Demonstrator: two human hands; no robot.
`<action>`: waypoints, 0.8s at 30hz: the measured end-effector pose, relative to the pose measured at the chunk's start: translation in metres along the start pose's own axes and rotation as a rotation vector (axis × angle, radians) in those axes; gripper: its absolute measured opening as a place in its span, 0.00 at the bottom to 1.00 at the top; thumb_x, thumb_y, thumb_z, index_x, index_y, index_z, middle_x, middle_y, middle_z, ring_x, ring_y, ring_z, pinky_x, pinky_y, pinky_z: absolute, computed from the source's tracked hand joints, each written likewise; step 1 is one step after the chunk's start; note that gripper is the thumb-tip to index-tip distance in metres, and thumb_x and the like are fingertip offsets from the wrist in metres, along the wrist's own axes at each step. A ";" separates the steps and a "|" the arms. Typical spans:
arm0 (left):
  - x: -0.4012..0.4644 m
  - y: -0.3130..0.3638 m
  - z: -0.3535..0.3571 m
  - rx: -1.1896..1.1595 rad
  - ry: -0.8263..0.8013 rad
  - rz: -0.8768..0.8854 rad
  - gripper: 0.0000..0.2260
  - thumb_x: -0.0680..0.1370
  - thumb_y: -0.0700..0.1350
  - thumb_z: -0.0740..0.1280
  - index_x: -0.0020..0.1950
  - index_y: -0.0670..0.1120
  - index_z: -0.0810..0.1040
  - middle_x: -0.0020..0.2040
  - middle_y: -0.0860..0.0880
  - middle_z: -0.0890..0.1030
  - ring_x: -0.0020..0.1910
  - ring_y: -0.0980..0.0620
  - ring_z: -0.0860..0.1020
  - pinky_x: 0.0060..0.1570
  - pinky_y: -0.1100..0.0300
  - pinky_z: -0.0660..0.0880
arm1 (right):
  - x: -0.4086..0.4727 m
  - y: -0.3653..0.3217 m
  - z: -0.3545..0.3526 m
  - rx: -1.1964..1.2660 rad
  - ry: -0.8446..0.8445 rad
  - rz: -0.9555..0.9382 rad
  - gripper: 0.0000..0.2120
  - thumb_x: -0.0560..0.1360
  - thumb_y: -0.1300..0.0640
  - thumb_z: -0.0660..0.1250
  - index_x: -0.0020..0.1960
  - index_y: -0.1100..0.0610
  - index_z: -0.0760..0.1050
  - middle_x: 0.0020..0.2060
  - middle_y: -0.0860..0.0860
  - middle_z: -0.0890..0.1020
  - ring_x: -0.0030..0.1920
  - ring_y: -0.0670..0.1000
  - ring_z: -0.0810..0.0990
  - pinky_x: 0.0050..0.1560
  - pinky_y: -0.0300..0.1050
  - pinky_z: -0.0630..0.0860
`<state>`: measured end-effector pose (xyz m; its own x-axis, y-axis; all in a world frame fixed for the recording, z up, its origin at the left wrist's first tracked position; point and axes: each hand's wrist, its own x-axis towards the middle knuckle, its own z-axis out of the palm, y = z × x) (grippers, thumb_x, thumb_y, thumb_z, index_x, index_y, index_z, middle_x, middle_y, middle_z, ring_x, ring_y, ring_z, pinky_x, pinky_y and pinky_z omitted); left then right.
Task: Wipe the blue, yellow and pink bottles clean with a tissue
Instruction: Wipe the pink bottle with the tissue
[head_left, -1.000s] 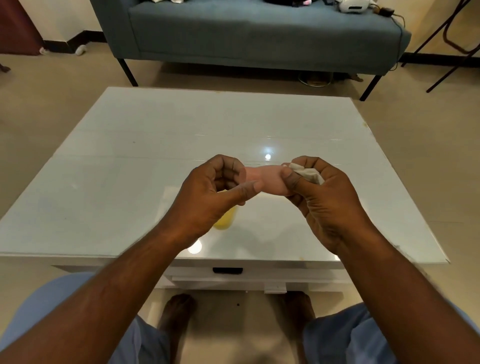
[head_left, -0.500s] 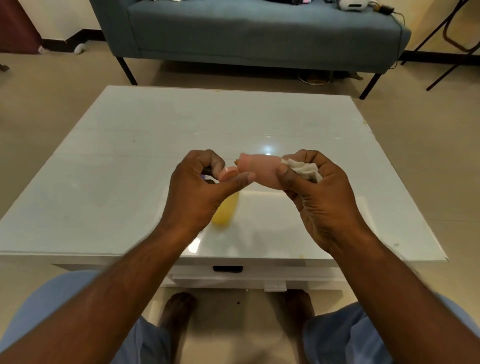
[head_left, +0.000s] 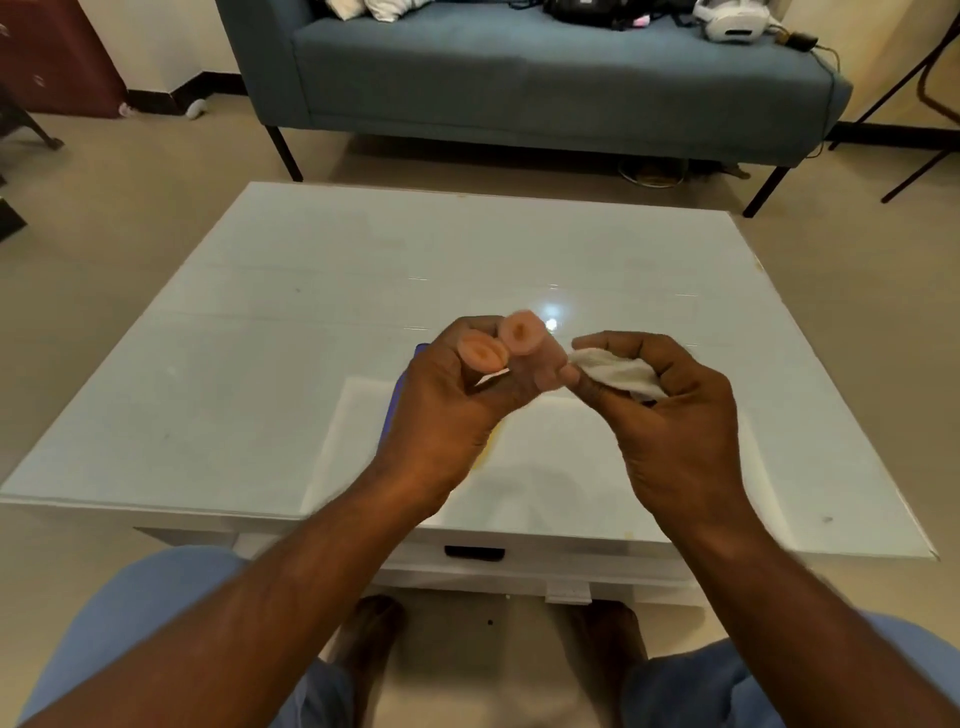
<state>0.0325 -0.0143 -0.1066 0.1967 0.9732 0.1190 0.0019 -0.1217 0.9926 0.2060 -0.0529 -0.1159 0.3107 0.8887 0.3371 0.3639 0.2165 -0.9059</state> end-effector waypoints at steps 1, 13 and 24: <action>0.000 -0.001 0.000 0.101 -0.006 0.048 0.15 0.72 0.48 0.77 0.56 0.50 0.81 0.52 0.55 0.86 0.54 0.55 0.83 0.52 0.65 0.79 | 0.000 -0.001 -0.002 -0.018 0.024 -0.009 0.13 0.73 0.50 0.79 0.56 0.48 0.84 0.51 0.43 0.87 0.54 0.47 0.86 0.54 0.38 0.83; -0.001 -0.009 0.002 0.299 0.003 0.161 0.15 0.72 0.49 0.78 0.53 0.59 0.77 0.49 0.63 0.83 0.52 0.62 0.81 0.47 0.76 0.74 | 0.000 -0.011 -0.008 -0.025 -0.015 -0.174 0.11 0.82 0.59 0.66 0.62 0.53 0.82 0.58 0.49 0.85 0.59 0.50 0.84 0.60 0.43 0.83; -0.010 -0.023 0.023 -0.055 0.100 -0.185 0.28 0.74 0.56 0.66 0.73 0.63 0.61 0.67 0.52 0.77 0.59 0.46 0.81 0.59 0.45 0.80 | -0.005 0.001 0.002 0.006 -0.140 0.049 0.09 0.82 0.60 0.70 0.58 0.50 0.85 0.53 0.43 0.87 0.56 0.47 0.85 0.57 0.46 0.85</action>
<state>0.0535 -0.0256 -0.1311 0.0998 0.9928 -0.0664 -0.0247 0.0691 0.9973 0.2033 -0.0560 -0.1189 0.2024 0.9459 0.2535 0.3461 0.1731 -0.9221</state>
